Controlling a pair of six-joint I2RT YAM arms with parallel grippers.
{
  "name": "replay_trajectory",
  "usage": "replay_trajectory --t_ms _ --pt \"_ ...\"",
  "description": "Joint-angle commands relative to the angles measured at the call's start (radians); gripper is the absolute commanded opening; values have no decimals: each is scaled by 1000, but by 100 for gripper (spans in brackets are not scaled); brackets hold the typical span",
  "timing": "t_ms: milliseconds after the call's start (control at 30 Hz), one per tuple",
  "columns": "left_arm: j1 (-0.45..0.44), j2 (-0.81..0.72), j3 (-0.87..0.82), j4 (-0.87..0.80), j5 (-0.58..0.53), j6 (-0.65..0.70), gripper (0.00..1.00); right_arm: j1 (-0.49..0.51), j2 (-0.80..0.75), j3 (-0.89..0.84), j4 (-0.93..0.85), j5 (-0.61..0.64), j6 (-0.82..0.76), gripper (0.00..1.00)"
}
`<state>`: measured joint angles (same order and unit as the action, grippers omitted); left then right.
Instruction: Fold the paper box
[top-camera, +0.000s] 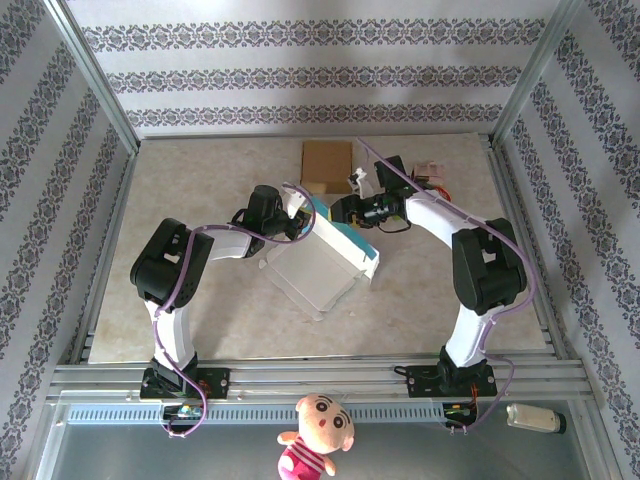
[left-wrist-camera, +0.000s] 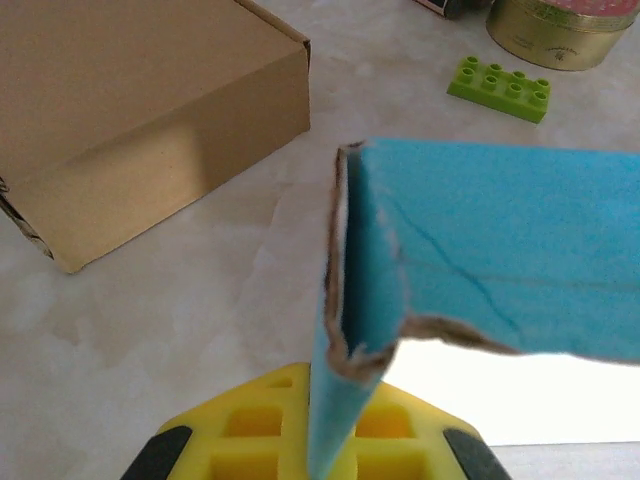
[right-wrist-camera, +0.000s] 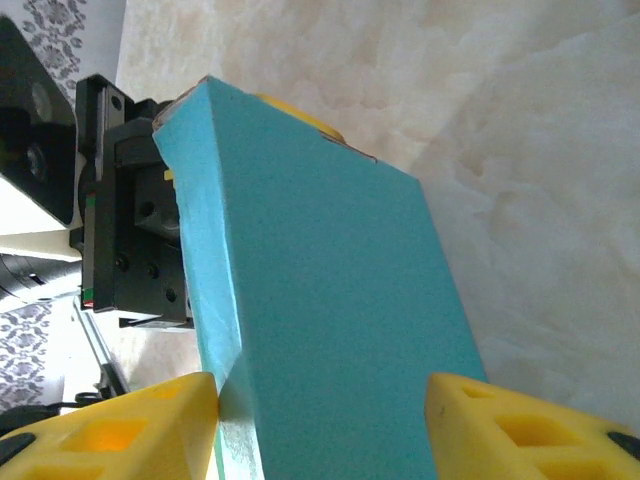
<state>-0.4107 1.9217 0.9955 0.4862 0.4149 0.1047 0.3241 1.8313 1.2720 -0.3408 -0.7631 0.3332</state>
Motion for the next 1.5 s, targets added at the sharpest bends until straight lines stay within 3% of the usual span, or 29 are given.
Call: replay_trajectory --t_ms 0,100,333,867,1000,1467 --pt "0 10 17 35 3 -2 3 27 -35 15 -55 58 -54 56" --pt "0 6 12 44 -1 -7 15 29 -48 16 -65 89 -62 56" --pt "-1 3 10 21 -11 14 16 31 -78 13 -93 148 -93 57" --pt "-1 52 156 -236 -6 83 19 33 -83 15 -104 149 -99 58" --pt "0 63 182 -280 -7 100 30 33 -88 20 -105 150 -99 58" --pt "1 79 239 -442 -3 224 32 29 -95 22 -116 159 -105 57"
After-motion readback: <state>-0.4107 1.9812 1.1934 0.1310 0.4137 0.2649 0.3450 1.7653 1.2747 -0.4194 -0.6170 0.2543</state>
